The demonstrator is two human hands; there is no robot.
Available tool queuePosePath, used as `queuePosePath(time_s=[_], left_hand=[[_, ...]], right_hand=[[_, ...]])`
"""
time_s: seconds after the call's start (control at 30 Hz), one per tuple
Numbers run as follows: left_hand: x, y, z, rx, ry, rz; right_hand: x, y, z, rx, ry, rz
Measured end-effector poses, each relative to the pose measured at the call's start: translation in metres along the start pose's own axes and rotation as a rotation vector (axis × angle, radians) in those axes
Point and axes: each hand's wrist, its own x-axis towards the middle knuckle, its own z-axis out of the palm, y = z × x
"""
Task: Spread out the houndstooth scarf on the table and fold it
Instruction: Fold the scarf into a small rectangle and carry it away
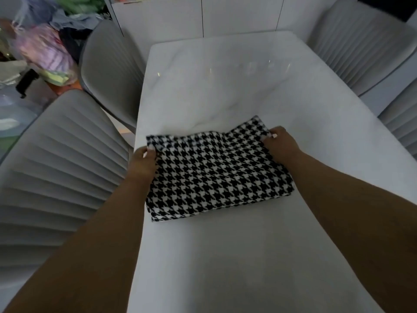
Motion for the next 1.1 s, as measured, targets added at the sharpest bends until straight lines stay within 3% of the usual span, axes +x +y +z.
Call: queuePosePath(time_s=[0.07, 0.13, 0.27, 0.47, 0.67, 0.9, 1.1], left_hand=[[0.002, -0.017, 0.002, 0.098, -0.031, -0.089], [-0.001, -0.025, 0.003, 0.144, 0.036, -0.081], [-0.001, -0.023, 0.006, 0.123, 0.153, 0.03], [0.018, -0.019, 0.004, 0.435, 0.174, 0.214], [0.043, -0.006, 0.011, 0.471, 0.03, -0.124], [0.066, 0.009, -0.007, 0.419, 0.133, -0.098], [0.06, 0.005, 0.011, 0.47, -0.038, -0.11]], right_hand=[[-0.003, 0.01, 0.005, -0.021, -0.018, 0.057], [-0.006, 0.019, 0.008, -0.043, 0.005, 0.019], [-0.008, 0.024, 0.013, -0.083, 0.069, -0.079], [-0.001, 0.021, 0.022, -0.183, 0.121, -0.184], [0.002, 0.028, 0.027, -0.202, 0.139, -0.19], [0.001, 0.029, 0.025, -0.158, 0.142, -0.18], [0.001, 0.03, 0.026, -0.143, 0.133, -0.172]])
